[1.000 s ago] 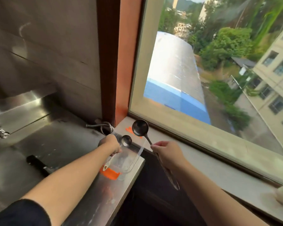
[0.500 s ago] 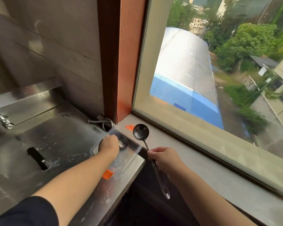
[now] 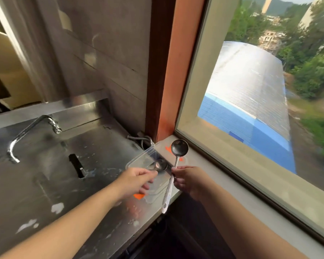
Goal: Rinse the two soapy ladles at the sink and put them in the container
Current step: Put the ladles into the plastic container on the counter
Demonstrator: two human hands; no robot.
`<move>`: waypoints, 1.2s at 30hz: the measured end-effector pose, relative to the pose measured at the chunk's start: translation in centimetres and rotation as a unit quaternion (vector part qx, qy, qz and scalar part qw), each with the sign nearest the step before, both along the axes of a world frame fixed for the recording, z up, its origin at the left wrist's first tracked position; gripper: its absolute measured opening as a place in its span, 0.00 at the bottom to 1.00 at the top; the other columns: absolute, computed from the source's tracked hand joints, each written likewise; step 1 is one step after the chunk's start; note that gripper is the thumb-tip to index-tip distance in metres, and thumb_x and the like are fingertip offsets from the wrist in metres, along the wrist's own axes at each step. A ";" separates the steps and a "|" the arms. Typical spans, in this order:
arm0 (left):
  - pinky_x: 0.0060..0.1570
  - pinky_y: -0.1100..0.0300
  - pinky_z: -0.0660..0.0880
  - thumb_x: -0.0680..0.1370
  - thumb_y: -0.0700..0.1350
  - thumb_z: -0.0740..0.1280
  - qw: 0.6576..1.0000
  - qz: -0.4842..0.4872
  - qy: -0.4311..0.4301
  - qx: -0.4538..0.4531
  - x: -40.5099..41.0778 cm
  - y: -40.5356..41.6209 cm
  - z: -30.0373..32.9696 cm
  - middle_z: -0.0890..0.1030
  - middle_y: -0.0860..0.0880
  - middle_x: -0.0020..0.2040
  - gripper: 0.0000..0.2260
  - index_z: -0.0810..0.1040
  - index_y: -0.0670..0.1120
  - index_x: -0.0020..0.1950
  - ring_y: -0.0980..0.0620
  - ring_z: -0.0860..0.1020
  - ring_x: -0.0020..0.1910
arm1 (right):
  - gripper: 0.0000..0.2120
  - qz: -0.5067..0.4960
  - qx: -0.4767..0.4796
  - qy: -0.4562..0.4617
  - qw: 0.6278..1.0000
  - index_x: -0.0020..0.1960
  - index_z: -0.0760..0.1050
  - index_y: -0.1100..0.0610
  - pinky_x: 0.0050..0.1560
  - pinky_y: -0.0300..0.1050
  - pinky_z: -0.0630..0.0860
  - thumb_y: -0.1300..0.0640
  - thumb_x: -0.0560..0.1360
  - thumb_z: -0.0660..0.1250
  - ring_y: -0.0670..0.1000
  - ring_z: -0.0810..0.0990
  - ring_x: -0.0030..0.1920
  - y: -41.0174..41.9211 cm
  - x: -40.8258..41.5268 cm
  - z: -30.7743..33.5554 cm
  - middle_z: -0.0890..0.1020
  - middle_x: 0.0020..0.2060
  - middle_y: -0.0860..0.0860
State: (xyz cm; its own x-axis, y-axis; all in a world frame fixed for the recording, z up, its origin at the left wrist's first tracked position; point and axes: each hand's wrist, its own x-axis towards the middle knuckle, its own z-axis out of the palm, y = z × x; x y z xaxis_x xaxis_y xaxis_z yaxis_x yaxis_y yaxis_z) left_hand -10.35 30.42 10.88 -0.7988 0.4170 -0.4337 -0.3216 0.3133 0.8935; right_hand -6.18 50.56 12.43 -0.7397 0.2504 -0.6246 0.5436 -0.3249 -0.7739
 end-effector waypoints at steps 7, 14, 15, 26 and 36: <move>0.41 0.58 0.79 0.75 0.36 0.75 0.984 0.004 -0.127 0.122 3.3 -3.3 0.5 0.84 0.37 0.50 0.17 0.79 0.35 0.62 0.48 0.82 0.42 | 0.03 0.025 -0.058 0.010 0.998 0.48 0.79 0.65 0.28 0.38 0.81 0.70 0.76 0.69 0.50 0.82 0.30 -2.2 -2.5 -1.1 0.83 0.38 0.57; 0.35 0.63 0.79 0.76 0.32 0.71 0.976 0.061 -0.137 0.156 2.4 -4.3 0.1 0.85 0.32 0.51 0.14 0.77 0.36 0.61 0.51 0.82 0.37 | 0.19 0.102 0.140 0.024 0.985 0.56 0.77 0.68 0.27 0.40 0.80 0.58 0.72 0.78 0.50 0.82 0.29 -3.1 -3.6 -2.9 0.82 0.39 0.59; 0.35 0.63 0.79 0.77 0.32 0.71 0.976 0.062 -0.140 0.155 2.3 -4.4 0.0 0.86 0.35 0.47 0.14 0.76 0.36 0.62 0.51 0.82 0.37 | 0.21 0.131 0.229 0.027 0.964 0.55 0.77 0.67 0.28 0.42 0.80 0.54 0.71 0.78 0.51 0.82 0.31 -3.1 -3.7 -3.2 0.82 0.39 0.57; 0.29 0.63 0.77 0.81 0.37 0.67 0.974 0.037 -0.184 0.125 0.9 -3.7 -1.8 0.81 0.47 0.32 0.08 0.79 0.35 0.59 0.53 0.80 0.31 | 0.18 0.427 0.650 0.168 0.606 0.50 0.83 0.51 0.56 0.53 0.73 0.45 0.82 0.57 0.56 0.80 0.49 -1.6 -4.1 -6.4 0.85 0.43 0.53; 0.25 0.67 0.73 0.80 0.39 0.69 0.980 0.062 -0.184 0.041 -0.2 -2.7 -4.1 0.79 0.47 0.32 0.06 0.79 0.38 0.45 0.55 0.77 0.29 | 0.28 0.566 0.644 0.032 0.514 0.55 0.82 0.53 0.71 0.58 0.58 0.40 0.83 0.46 0.55 0.79 0.60 -2.4 -6.1 -6.9 0.85 0.54 0.53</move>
State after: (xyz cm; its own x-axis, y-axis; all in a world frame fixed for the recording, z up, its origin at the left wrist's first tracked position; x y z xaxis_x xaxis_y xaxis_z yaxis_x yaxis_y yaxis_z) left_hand -10.60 27.70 6.81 -0.6413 0.3721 -0.6710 -0.6574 0.1845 0.7306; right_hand -12.26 48.12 5.52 -0.8749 -0.1885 -0.4461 -0.2206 0.9752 0.0205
